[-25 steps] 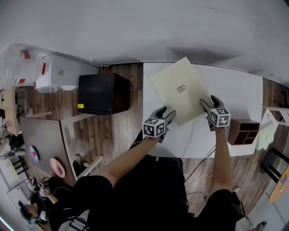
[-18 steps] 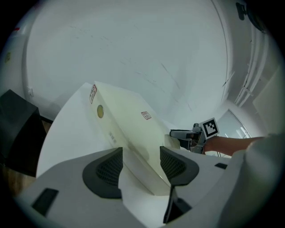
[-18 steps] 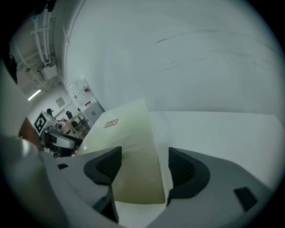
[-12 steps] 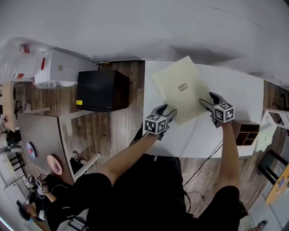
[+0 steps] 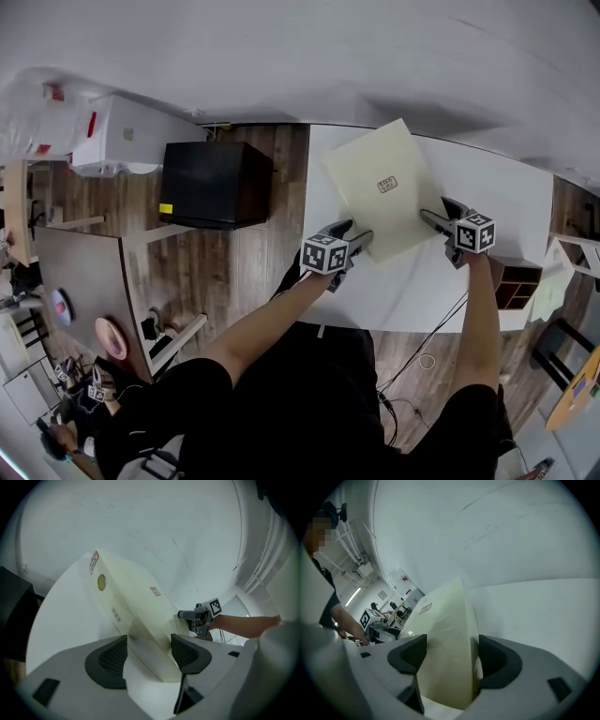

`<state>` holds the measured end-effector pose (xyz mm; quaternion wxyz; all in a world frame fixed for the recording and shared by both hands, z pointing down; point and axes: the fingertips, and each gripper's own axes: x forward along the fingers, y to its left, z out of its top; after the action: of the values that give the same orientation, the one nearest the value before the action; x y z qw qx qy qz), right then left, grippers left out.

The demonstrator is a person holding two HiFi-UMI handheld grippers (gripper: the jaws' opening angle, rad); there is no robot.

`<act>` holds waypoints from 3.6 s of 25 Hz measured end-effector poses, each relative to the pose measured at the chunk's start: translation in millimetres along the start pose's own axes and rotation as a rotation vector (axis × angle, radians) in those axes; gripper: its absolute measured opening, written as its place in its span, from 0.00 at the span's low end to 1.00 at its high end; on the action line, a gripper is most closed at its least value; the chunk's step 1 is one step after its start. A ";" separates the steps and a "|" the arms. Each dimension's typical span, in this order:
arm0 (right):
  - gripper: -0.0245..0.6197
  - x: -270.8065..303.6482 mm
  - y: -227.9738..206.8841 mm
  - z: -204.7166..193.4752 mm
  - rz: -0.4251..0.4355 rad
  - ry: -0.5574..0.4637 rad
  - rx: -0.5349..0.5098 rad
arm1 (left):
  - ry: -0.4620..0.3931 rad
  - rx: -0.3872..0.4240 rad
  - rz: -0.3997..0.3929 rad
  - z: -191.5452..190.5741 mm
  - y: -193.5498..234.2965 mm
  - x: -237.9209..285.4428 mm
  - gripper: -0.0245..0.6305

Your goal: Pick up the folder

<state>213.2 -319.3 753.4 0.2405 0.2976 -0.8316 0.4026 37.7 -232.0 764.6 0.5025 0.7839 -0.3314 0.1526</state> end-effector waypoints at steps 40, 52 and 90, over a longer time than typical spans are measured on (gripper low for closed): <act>0.56 22.3 58.2 -40.7 0.036 -0.147 0.195 | -0.093 -0.125 0.157 22.2 36.9 -39.8 0.58; 0.56 14.2 110.8 -60.8 -0.007 -0.261 0.205 | -0.152 -0.013 0.160 9.3 34.1 -78.9 0.58; 0.56 -61.8 285.2 -30.2 -0.025 -0.426 -0.162 | -0.473 0.190 0.197 -0.9 -52.6 -250.5 0.58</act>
<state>65.3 -133.9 580.7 0.0875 0.3658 -0.8895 0.2596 -110.6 -125.0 585.6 0.3183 0.8052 -0.4984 0.0440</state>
